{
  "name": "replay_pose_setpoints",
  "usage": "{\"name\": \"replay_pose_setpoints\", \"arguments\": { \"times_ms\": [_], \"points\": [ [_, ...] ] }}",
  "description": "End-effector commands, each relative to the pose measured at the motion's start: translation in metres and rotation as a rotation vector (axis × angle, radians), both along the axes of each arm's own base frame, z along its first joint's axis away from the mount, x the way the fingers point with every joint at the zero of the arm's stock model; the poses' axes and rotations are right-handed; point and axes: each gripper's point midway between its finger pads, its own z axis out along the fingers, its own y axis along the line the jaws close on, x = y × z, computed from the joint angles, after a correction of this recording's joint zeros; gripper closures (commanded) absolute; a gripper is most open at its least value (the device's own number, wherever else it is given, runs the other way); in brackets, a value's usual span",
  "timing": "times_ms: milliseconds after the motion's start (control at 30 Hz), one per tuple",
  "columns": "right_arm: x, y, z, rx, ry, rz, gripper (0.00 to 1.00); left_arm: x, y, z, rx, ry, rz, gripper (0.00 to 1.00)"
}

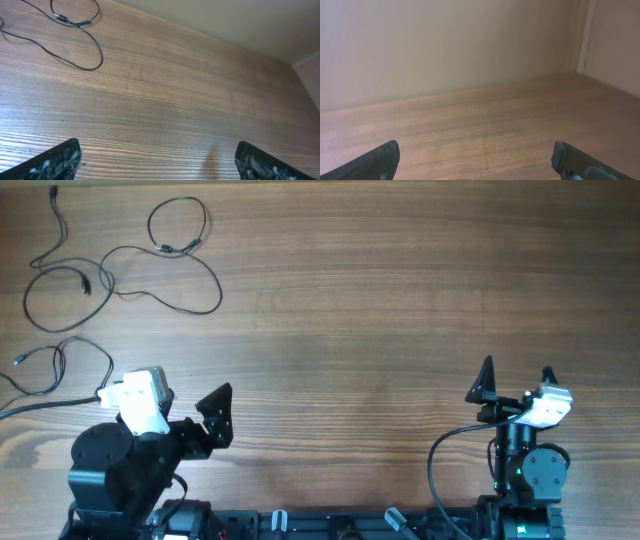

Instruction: Untangle cables

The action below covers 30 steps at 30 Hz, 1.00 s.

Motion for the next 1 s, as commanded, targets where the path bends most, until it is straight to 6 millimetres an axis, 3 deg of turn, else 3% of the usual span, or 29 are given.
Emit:
{"name": "replay_pose_setpoints", "arguments": {
  "times_ms": [0, 967],
  "points": [
    [0.0004, 0.0066, 0.0009, -0.114, 0.007, 0.040, 0.00, 0.0001, -0.0006, -0.0003, 0.018, -0.007, -0.013, 0.00],
    [0.0001, 0.0046, 0.0021, -0.110, 0.003, 0.028, 0.00, -0.0021, 0.0006, 0.0012, 0.017, -0.018, -0.008, 0.00]
  ]
}}
